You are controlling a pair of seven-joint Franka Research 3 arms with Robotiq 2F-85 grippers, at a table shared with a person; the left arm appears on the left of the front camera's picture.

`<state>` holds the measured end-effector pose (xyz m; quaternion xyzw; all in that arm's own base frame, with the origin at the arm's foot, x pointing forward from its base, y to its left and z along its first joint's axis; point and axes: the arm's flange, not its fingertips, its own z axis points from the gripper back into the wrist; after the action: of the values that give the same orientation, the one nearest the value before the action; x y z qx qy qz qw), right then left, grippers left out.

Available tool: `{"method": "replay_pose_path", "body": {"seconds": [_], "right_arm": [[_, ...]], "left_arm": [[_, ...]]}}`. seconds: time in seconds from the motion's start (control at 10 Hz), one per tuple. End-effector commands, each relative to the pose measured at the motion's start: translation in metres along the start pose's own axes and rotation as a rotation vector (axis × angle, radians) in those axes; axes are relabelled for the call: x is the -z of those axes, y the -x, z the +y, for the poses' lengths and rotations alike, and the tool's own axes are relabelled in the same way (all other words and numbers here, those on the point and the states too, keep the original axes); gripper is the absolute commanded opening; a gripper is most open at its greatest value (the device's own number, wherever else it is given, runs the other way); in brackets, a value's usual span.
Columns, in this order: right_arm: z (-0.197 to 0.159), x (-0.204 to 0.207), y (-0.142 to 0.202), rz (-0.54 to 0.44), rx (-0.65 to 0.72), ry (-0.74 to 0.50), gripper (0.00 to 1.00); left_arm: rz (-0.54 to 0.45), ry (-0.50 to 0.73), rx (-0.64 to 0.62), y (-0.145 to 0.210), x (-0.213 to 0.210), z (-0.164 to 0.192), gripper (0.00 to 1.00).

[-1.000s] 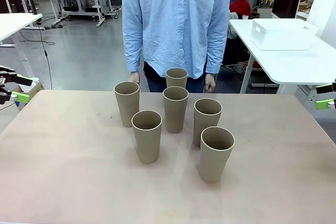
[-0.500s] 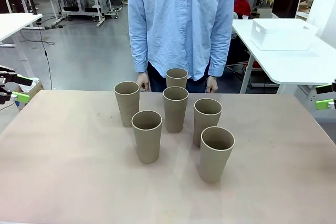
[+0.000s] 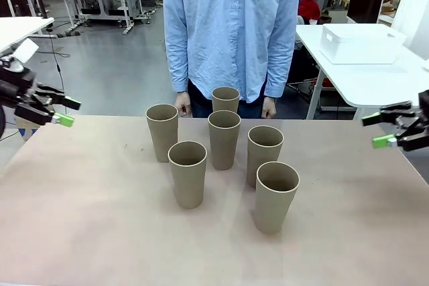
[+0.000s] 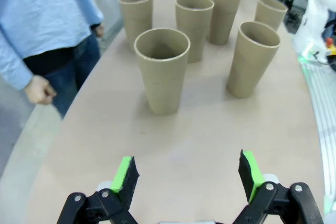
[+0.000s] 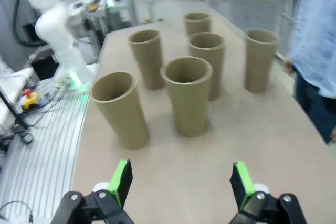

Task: Stack the cups and store them in the basket.
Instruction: Pick up two Reusable plastic cups , one in each hand.

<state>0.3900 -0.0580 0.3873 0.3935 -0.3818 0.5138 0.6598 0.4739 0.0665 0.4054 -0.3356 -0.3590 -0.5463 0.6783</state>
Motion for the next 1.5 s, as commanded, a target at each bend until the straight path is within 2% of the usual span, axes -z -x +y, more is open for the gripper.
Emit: {"method": "replay_pose_path", "body": {"seconds": [0.0, 0.2, 0.3, 0.4, 0.5, 0.6, 0.8, 0.9, 1.1, 1.4], "right_arm": [[-0.004, 0.026, 0.027, -0.089, -0.05, -0.132, 1.0], [0.013, 0.063, 0.048, -0.127, -0.04, -0.177, 1.0], [0.021, 0.075, 0.053, -0.136, -0.032, -0.158, 1.0], [0.026, 0.084, 0.053, -0.14, -0.055, -0.111, 1.0], [0.027, 0.086, 0.046, -0.146, -0.07, -0.115, 1.0], [0.022, 0.081, 0.057, -0.12, -0.015, -0.188, 1.0], [0.022, 0.081, 0.057, -0.12, -0.015, -0.188, 1.0], [0.024, 0.085, 0.057, -0.13, -0.018, -0.173, 1.0], [0.041, 0.106, 0.067, -0.178, -0.063, -0.14, 1.0], [0.056, 0.136, 0.085, -0.207, -0.099, -0.12, 1.0]], "left_arm": [[-0.113, 0.08, 0.029, 0.014, 0.016, 0.013, 1.0], [-0.205, 0.13, 0.039, 0.033, 0.051, 0.014, 1.0], [-0.237, 0.149, 0.052, 0.04, 0.067, 0.014, 1.0], [-0.248, 0.158, 0.084, 0.044, 0.082, 0.014, 1.0], [-0.283, 0.159, 0.05, 0.039, 0.09, 0.016, 1.0], [-0.208, 0.153, 0.042, 0.043, 0.076, 0.012, 1.0], [-0.208, 0.153, 0.042, 0.043, 0.076, 0.012, 1.0], [-0.226, 0.161, 0.042, 0.047, 0.088, 0.013, 1.0], [-0.323, 0.096, -0.003, 0.061, 0.096, 0.027, 1.0], [-0.403, 0.093, 0.056, 0.07, 0.122, 0.037, 1.0]]}}
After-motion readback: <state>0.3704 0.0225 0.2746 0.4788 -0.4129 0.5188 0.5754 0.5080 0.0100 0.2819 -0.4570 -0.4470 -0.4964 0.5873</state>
